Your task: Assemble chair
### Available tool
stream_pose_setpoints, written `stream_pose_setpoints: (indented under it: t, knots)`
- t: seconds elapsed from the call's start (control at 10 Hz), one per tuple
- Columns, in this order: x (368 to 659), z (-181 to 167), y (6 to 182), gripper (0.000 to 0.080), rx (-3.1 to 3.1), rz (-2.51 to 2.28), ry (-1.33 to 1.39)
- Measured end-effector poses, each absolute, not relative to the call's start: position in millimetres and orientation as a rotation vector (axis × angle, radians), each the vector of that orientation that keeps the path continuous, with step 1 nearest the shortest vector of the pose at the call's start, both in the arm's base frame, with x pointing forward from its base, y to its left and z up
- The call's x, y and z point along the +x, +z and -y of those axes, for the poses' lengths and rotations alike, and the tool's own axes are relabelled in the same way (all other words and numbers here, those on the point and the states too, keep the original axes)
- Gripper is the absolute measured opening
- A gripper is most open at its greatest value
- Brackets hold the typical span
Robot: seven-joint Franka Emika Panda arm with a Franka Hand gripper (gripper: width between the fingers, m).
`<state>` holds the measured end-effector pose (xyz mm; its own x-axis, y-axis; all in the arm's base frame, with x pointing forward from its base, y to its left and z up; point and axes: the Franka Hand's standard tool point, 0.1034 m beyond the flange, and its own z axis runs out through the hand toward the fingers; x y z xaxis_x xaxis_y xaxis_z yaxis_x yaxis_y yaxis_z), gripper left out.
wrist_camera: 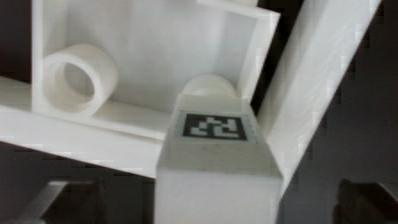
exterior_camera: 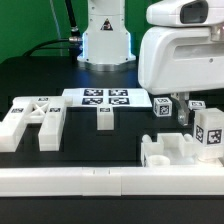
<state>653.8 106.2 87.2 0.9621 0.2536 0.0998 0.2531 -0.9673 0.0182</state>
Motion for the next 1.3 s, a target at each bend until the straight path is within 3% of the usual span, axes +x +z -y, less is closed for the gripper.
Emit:
stream_pose_setpoints:
  t: [0.1,0.2,0.3,0.4,0.6,1.3]
  knots:
    - [653.7,-106.3,87.2,0.0537,3.107,-0.401,0.159]
    - [653.8,-106.3,87.2,0.0368,3.107,-0.401,0.159]
    - [654.0,-106.3,87.5,0.0368,3.107,-0.401,0.160]
    - [653.9,-106.4,87.4,0.0288,3.108,-0.394,0.160]
    - [653.7,-106.6,87.2,0.0288,3.138,-0.237,0.159]
    - [653.9,-108.2,85.6,0.0289,3.092,0.970,0.110]
